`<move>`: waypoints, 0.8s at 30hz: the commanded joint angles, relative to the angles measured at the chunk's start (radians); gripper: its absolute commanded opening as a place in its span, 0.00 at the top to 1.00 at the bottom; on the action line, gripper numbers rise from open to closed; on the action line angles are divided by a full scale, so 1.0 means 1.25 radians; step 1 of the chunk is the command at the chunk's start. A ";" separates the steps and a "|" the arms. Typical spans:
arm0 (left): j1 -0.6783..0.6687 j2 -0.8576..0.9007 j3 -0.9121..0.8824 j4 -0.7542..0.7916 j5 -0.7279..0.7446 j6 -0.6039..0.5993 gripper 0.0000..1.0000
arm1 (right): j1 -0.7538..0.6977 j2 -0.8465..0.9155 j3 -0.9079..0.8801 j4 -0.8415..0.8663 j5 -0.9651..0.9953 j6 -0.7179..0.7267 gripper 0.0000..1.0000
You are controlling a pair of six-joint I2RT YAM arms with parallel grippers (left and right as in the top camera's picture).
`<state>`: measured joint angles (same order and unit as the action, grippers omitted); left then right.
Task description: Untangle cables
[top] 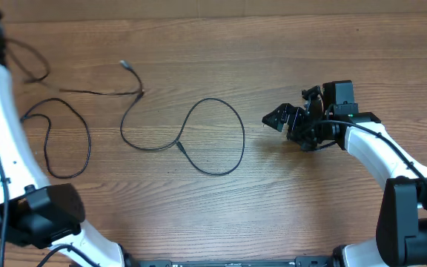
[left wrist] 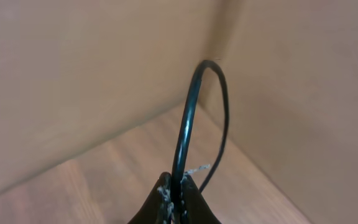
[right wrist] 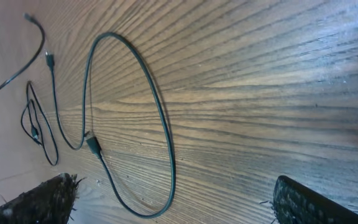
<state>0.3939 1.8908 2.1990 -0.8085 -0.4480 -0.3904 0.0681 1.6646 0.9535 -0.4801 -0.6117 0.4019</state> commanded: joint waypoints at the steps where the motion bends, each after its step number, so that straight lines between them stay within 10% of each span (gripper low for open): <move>1: 0.033 0.000 0.005 -0.028 0.074 -0.029 0.95 | 0.004 -0.015 -0.005 0.010 0.007 -0.009 0.00; 24: 0.057 0.276 -0.002 -0.341 0.167 0.020 0.80 | 0.004 -0.015 -0.005 0.019 0.007 -0.008 0.00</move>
<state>0.4606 2.2307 2.1960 -1.2350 -0.3111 -0.4080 0.0681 1.6646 0.9535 -0.4637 -0.6094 0.3992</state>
